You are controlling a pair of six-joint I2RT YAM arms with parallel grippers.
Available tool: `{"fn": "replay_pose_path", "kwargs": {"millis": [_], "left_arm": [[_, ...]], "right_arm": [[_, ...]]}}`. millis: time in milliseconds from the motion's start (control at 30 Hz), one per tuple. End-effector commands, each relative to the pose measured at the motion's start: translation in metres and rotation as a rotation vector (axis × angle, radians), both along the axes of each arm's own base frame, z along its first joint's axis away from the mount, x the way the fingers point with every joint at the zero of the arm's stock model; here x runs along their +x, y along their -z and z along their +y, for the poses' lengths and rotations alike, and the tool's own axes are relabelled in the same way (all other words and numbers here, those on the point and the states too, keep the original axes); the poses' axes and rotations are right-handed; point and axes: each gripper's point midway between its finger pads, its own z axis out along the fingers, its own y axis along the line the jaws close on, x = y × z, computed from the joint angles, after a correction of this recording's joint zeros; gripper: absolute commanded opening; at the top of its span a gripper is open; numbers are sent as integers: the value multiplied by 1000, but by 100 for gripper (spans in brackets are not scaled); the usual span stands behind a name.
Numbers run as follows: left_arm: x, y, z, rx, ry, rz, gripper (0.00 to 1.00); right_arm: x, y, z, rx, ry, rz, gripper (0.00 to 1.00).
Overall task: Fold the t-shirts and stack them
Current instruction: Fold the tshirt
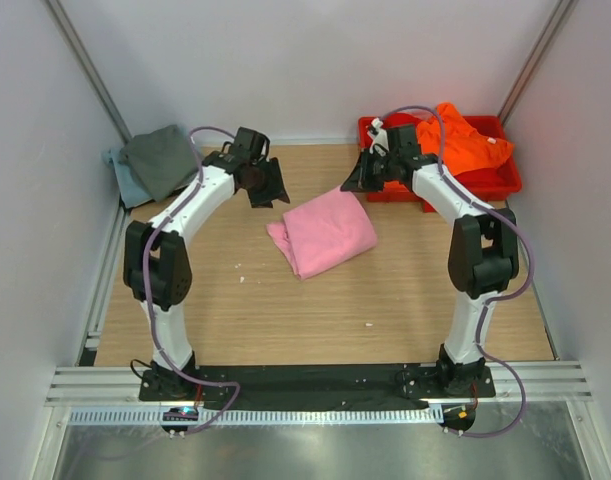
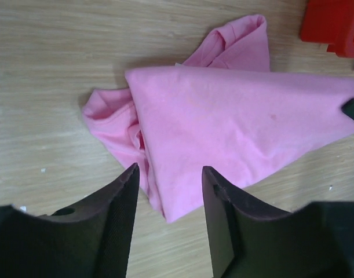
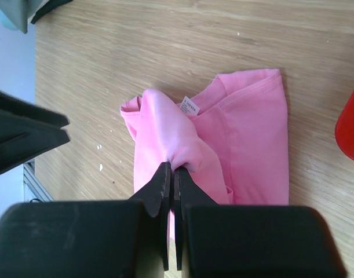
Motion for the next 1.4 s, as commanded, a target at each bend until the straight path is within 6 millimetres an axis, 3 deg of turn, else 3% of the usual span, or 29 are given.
{"fn": "replay_pose_path", "kwargs": {"millis": [0,133,267,433,767,833,1000,1100,1333,1367], "left_arm": [[24,18,-12,-31,33,-28,51],[42,42,-23,-49,44,-18,53],[53,62,-24,-41,29,-8,44],[56,88,-22,-28,17,11,41],[62,118,-21,-5,12,29,36],[59,123,-16,20,-5,48,36],[48,128,3,92,-63,55,50],[49,132,4,98,-63,54,51],[47,142,-18,8,-23,82,29],[45,142,-21,9,-23,81,22]], "right_arm": [[-2,2,3,5,-40,8,2],[-5,8,4,6,-47,20,2],[-5,9,2,0,-51,21,1],[-8,9,4,2,-66,23,1],[-9,13,3,-2,-74,28,1],[-10,11,3,-5,-76,27,2],[-11,8,3,-9,-76,21,1],[-11,10,3,-6,-77,26,2],[-11,15,3,-5,-79,36,2],[-10,16,4,-5,-79,36,2]]}}
